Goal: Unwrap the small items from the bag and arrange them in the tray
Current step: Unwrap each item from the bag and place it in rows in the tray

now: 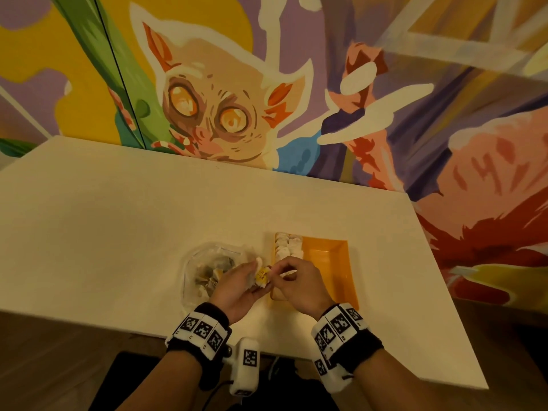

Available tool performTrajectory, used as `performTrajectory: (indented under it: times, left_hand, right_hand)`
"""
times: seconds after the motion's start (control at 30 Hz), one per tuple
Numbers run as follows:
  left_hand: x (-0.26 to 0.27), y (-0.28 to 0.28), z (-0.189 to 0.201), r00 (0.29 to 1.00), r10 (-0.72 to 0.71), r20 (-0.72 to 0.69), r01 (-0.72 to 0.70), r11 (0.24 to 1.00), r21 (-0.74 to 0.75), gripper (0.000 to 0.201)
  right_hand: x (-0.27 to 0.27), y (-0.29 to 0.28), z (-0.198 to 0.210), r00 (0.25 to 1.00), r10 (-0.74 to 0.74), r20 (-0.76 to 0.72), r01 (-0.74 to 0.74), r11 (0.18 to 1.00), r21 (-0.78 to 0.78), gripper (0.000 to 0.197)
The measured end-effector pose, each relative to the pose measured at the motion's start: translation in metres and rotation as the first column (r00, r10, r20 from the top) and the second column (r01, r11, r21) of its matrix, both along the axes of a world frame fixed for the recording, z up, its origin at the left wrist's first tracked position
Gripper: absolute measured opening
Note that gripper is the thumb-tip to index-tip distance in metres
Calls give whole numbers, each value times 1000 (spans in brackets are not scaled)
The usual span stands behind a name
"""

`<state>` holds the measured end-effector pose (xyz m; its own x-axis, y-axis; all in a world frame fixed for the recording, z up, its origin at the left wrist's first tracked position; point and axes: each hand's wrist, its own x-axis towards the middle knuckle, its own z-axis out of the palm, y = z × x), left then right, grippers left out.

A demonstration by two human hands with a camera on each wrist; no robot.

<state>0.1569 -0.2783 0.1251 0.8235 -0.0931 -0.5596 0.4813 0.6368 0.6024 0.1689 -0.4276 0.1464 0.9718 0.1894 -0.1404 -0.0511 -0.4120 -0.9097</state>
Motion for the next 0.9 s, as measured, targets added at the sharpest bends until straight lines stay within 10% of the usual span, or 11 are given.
performTrajectory:
  times: [0.33, 0.67, 0.9]
  left_hand:
    - [5, -10, 9, 997, 16, 75, -35, 967, 251, 21]
    - [1, -37, 25, 854, -419, 307, -25, 558, 829, 29]
    - [15, -54, 25, 863, -401, 306, -79, 492, 867, 30]
  right_hand:
    - [8, -29, 21, 984, -137, -118, 167, 939, 300, 7]
    - [10, -47, 16, 979, -142, -145, 183, 929, 323, 13]
    - [19, -62, 6, 998, -38, -45, 44, 987, 154, 12]
